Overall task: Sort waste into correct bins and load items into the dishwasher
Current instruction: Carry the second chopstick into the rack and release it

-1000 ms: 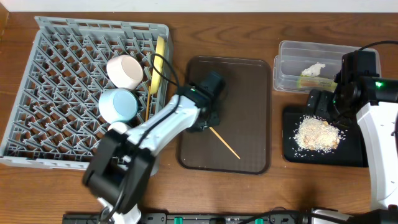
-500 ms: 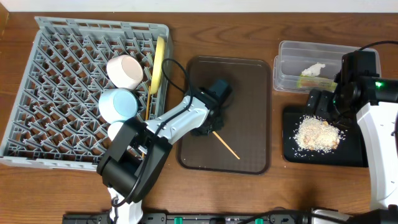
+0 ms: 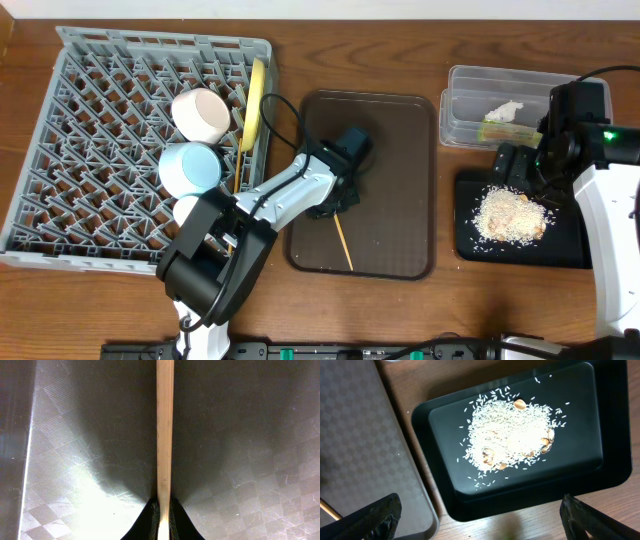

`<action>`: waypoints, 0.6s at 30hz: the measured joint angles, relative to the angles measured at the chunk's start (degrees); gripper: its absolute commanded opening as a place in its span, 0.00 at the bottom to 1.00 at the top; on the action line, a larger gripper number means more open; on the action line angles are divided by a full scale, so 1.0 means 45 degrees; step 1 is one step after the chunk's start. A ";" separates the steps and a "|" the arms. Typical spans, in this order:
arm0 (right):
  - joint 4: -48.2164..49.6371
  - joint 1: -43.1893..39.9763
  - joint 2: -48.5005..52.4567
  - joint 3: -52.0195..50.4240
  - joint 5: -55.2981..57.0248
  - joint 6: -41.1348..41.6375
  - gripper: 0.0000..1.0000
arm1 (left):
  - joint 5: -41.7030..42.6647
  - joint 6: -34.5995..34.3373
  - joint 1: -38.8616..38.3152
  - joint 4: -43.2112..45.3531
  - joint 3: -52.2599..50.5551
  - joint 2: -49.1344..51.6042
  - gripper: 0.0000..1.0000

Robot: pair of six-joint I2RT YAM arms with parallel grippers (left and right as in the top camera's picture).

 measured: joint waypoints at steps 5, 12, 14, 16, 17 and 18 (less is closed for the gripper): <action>0.0000 0.0000 0.0000 0.0000 0.0000 0.0000 0.99 | 0.0010 0.0189 0.0034 0.0005 0.0005 -0.0034 0.08; 0.0000 0.0000 0.0000 0.0000 0.0000 0.0000 0.99 | 0.0044 0.1870 0.0335 -0.0228 0.0010 -0.1282 0.08; -0.0005 0.0000 0.0000 0.0000 0.0000 0.0000 0.99 | 0.0039 0.2754 0.0491 -0.0631 0.0015 -0.2370 0.08; 0.0000 0.0000 0.0000 0.0000 0.0000 0.0000 0.99 | -0.0029 0.3682 0.0661 -0.1205 0.0039 -0.3502 0.08; 0.0000 0.0000 0.0000 0.0000 0.0000 0.0000 0.99 | -0.0078 0.4240 0.0782 -0.1501 0.0049 -0.4138 0.08; 0.0000 0.0000 0.0000 0.0000 0.0000 0.0000 0.99 | -0.0121 0.4789 0.0913 -0.1778 0.0058 -0.4668 0.08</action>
